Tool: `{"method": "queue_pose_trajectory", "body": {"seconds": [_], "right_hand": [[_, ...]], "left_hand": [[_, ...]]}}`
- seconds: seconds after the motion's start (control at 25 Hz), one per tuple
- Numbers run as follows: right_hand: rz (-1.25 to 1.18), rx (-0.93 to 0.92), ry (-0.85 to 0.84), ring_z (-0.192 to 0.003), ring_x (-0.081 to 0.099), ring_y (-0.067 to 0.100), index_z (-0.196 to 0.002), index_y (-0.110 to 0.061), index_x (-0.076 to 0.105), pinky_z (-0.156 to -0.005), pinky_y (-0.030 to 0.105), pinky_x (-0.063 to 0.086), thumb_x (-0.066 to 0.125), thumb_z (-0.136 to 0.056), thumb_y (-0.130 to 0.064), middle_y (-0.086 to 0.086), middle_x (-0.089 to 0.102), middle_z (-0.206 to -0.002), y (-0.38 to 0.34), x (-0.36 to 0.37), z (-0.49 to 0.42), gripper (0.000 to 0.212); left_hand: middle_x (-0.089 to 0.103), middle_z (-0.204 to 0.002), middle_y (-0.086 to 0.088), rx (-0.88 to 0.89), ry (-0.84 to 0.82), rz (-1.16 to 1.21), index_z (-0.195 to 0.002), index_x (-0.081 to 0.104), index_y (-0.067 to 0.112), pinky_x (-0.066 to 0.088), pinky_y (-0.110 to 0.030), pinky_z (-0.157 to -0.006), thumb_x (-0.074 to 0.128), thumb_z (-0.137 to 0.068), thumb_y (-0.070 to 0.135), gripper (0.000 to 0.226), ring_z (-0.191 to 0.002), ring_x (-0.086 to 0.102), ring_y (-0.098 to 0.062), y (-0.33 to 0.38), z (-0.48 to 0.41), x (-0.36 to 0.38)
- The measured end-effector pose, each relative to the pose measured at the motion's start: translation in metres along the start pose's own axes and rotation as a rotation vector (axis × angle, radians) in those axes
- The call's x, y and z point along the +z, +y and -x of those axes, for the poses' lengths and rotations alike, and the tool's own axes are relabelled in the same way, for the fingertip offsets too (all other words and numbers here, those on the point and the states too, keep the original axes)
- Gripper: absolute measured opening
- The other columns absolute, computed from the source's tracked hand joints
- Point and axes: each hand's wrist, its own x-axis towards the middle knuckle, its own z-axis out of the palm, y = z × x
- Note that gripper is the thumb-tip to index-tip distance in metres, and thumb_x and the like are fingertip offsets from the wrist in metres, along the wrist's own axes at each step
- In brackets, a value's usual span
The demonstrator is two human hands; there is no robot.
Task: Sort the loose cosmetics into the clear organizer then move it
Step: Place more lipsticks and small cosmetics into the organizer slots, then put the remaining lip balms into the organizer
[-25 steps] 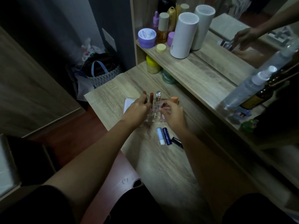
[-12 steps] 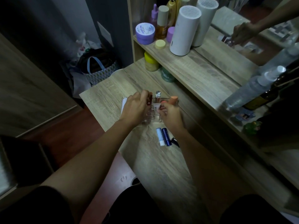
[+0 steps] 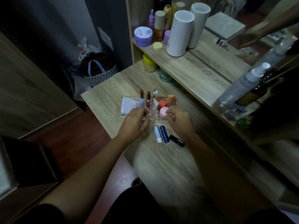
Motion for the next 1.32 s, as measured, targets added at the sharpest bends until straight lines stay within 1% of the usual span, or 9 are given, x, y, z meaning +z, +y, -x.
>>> {"method": "queue_pose_trajectory", "body": {"seconds": [0.16,0.28,0.44,0.68,0.84,0.96,1.04,1.16,1.32], "right_hand": [[0.224,0.085,-0.257,-0.084,0.065,0.020,-0.098,-0.008,0.069,-0.077,0.031,0.054,0.057,-0.092,-0.022,0.010,0.070,-0.098,0.006,0.007,0.015,0.019],[0.324,0.119,-0.328,-0.092,0.064,0.023,-0.103,-0.010,0.068,-0.083,0.034,0.053,0.054,-0.093,-0.027,0.011,0.069,-0.103,-0.004,0.019,0.018,0.024],[0.353,0.123,-0.286,-0.096,0.064,0.027,-0.105,-0.009,0.069,-0.077,0.031,0.048,0.059,-0.089,-0.028,0.012,0.070,-0.104,-0.009,0.029,0.016,0.026],[0.315,0.201,-0.277,-0.103,0.062,0.026,-0.111,-0.008,0.064,-0.088,0.037,0.050,0.064,-0.085,-0.027,0.012,0.067,-0.112,-0.013,0.036,0.014,0.033],[-0.039,0.306,-0.179,-0.096,0.065,0.017,-0.114,-0.012,0.062,-0.082,0.027,0.051,0.069,-0.083,-0.023,0.006,0.070,-0.108,-0.010,0.033,0.017,0.034],[-0.360,0.242,0.033,-0.076,0.061,-0.002,-0.116,-0.011,0.062,-0.061,0.002,0.049,0.071,-0.082,-0.016,0.006,0.071,-0.106,-0.021,0.035,0.016,0.036],[-0.484,0.181,0.121,-0.077,0.061,-0.004,-0.113,-0.009,0.063,-0.064,-0.003,0.047,0.071,-0.081,-0.011,0.007,0.072,-0.105,-0.030,0.041,0.012,0.033],[-0.571,0.149,0.141,-0.081,0.066,0.001,-0.109,-0.006,0.064,-0.070,0.001,0.049,0.071,-0.080,-0.004,0.009,0.072,-0.103,-0.039,0.056,0.008,0.031],[-0.573,0.139,0.174,-0.089,0.068,0.014,-0.109,-0.006,0.064,-0.082,0.026,0.057,0.068,-0.080,0.000,0.012,0.072,-0.104,-0.042,0.069,0.002,0.029]], "left_hand": [[0.057,-0.103,-0.017,-0.010,-0.351,-0.069,-0.111,0.060,0.007,0.048,-0.039,-0.079,0.051,-0.088,0.011,0.025,-0.088,0.057,-0.032,0.002,0.020,0.029],[0.052,-0.111,-0.020,-0.058,-0.421,-0.113,-0.121,0.057,0.011,0.044,-0.037,-0.081,0.047,-0.092,0.017,0.031,-0.093,0.057,-0.035,0.006,0.027,0.044],[0.055,-0.104,-0.024,-0.130,-0.329,-0.109,-0.102,0.059,0.000,0.038,-0.035,-0.074,0.048,-0.092,0.017,0.023,-0.089,0.057,-0.037,0.007,0.029,0.047],[0.063,-0.104,-0.024,-0.504,-0.198,0.069,-0.107,0.047,0.000,0.042,-0.035,-0.071,0.065,-0.083,0.026,0.040,-0.094,0.060,-0.039,0.014,0.027,0.059],[0.067,-0.092,-0.013,-0.763,-0.011,0.388,-0.104,0.053,0.005,0.054,-0.036,-0.074,0.077,-0.070,0.021,0.045,-0.087,0.065,-0.031,0.005,0.025,0.046],[0.063,-0.074,0.002,-0.713,0.216,0.467,-0.092,0.061,0.014,0.052,-0.020,-0.066,0.073,-0.072,0.016,0.023,-0.071,0.064,-0.019,-0.009,0.019,0.024],[0.060,-0.068,0.013,-0.624,0.326,0.433,-0.088,0.061,0.019,0.041,0.000,-0.057,0.072,-0.073,0.016,0.019,-0.062,0.058,-0.001,-0.013,0.011,0.010],[0.062,-0.071,0.012,-0.541,0.349,0.358,-0.092,0.061,0.015,0.037,0.006,-0.058,0.072,-0.076,0.017,0.019,-0.063,0.054,0.008,-0.016,0.001,0.004],[0.073,-0.089,-0.007,-0.472,0.263,0.309,-0.097,0.061,0.009,0.045,-0.009,-0.069,0.069,-0.079,0.013,0.019,-0.078,0.066,-0.015,-0.020,-0.008,0.011]]}}
